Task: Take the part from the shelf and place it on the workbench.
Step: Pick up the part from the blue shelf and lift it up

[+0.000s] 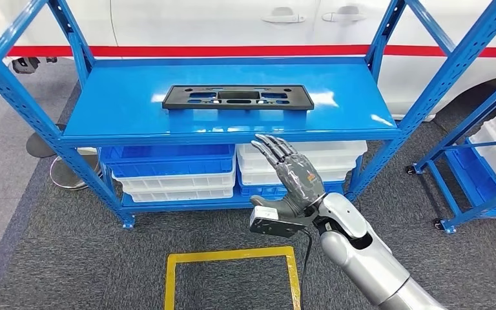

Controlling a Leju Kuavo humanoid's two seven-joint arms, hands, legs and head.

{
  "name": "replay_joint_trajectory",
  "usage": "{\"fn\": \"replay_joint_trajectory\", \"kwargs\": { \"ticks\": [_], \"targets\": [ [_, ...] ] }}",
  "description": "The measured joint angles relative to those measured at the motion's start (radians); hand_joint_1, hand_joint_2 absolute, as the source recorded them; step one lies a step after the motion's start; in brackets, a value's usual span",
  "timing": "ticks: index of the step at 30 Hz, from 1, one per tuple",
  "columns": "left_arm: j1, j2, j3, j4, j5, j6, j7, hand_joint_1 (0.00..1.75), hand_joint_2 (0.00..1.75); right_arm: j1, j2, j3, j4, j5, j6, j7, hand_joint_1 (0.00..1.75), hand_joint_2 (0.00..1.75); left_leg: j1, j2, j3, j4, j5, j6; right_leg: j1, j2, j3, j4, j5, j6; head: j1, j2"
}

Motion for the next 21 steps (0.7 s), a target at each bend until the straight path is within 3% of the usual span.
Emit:
{"fn": "replay_joint_trajectory", "kwargs": {
  "ticks": [1,2,4,6,8,11,13,15,16,17,19,21],
  "targets": [
    [0.001,0.000,0.000,0.000,0.000,0.000,0.000,0.00,0.00,0.003,-0.001,0.000,0.000,0.000,0.000,0.000,0.00,0.00,-0.001,-0.001,0.006,0.000,-0.005,0.001,0.000,0.000,-0.022,0.019,0.011,-0.001,0.000,0.000],
    [0.001,0.000,0.000,0.000,0.000,-0.001,0.000,0.00,0.00,0.004,-0.001,0.000,0.000,0.000,0.000,0.000,0.00,0.00,-0.003,-0.002,0.014,0.000,-0.011,0.001,0.001,0.000,-0.022,-0.005,0.043,-0.005,0.000,0.000],
    [0.002,-0.001,0.000,0.000,0.000,-0.001,0.000,0.00,0.00,0.005,-0.001,0.000,0.000,0.000,0.000,0.000,0.00,0.00,-0.006,-0.003,0.032,0.000,-0.024,-0.001,0.007,-0.001,0.023,-0.130,0.130,-0.020,0.000,0.000],
    [0.001,-0.002,0.000,0.000,-0.001,-0.001,-0.001,0.00,0.00,0.005,-0.001,0.000,-0.001,0.000,0.000,0.000,0.00,0.00,-0.008,-0.004,0.041,-0.001,-0.035,-0.009,0.015,-0.004,0.066,-0.233,0.169,-0.034,0.000,0.000],
    [-0.001,-0.003,-0.001,0.000,-0.001,-0.001,-0.001,0.00,0.00,0.005,-0.001,0.000,-0.004,0.000,0.000,0.001,0.00,0.00,-0.008,-0.003,0.046,-0.005,-0.042,-0.020,0.021,-0.004,0.077,-0.257,0.161,-0.041,0.000,0.000],
    [-0.002,-0.003,-0.001,0.000,-0.001,-0.001,-0.002,0.00,0.00,0.006,-0.003,0.000,-0.011,0.001,-0.001,0.001,0.00,0.00,-0.010,0.001,0.053,0.008,-0.058,-0.035,0.012,-0.002,0.104,-0.281,0.156,-0.049,0.000,0.000],
    [-0.003,-0.002,-0.001,0.000,-0.001,0.000,-0.002,0.00,0.00,0.008,-0.004,0.000,-0.014,0.001,-0.002,0.001,0.00,0.00,-0.007,0.002,0.008,0.103,-0.097,-0.043,0.008,-0.003,0.126,-0.293,0.149,-0.056,0.000,0.000],
    [-0.002,-0.002,-0.001,0.000,-0.002,0.001,-0.002,0.00,0.00,0.013,-0.005,0.000,-0.015,0.001,-0.002,0.001,0.00,0.00,-0.004,0.002,-0.075,0.235,-0.137,-0.048,0.008,-0.003,0.140,-0.293,0.136,-0.058,0.000,0.000],
    [0.000,-0.002,-0.001,0.000,-0.003,0.001,-0.002,0.00,0.00,0.017,-0.005,0.000,-0.015,0.001,-0.002,0.001,0.00,0.00,-0.003,0.002,-0.104,0.268,-0.133,-0.051,0.007,-0.002,0.149,-0.293,0.128,-0.058,0.000,0.000],
    [0.002,-0.002,-0.001,0.000,-0.004,0.001,-0.002,0.00,0.00,0.020,-0.006,0.000,-0.015,0.001,-0.002,0.001,0.00,0.00,-0.001,0.002,-0.113,0.261,-0.106,-0.052,0.007,-0.001,0.158,-0.292,0.120,-0.056,0.000,0.000],
    [0.004,-0.001,-0.002,0.000,-0.005,0.001,-0.002,0.00,0.00,0.023,-0.006,0.000,-0.016,0.001,-0.002,0.002,0.00,0.00,0.002,0.003,-0.082,0.146,-0.013,-0.053,0.006,0.001,0.180,-0.288,0.100,-0.049,0.000,0.000],
    [0.004,0.000,-0.002,0.001,-0.006,0.001,-0.002,0.00,0.00,0.023,-0.007,0.000,-0.019,0.001,-0.002,0.002,0.00,0.00,0.001,0.001,-0.039,0.038,0.034,-0.047,0.008,0.003,0.192,-0.283,0.081,-0.038,0.000,0.000]
  ]
}}
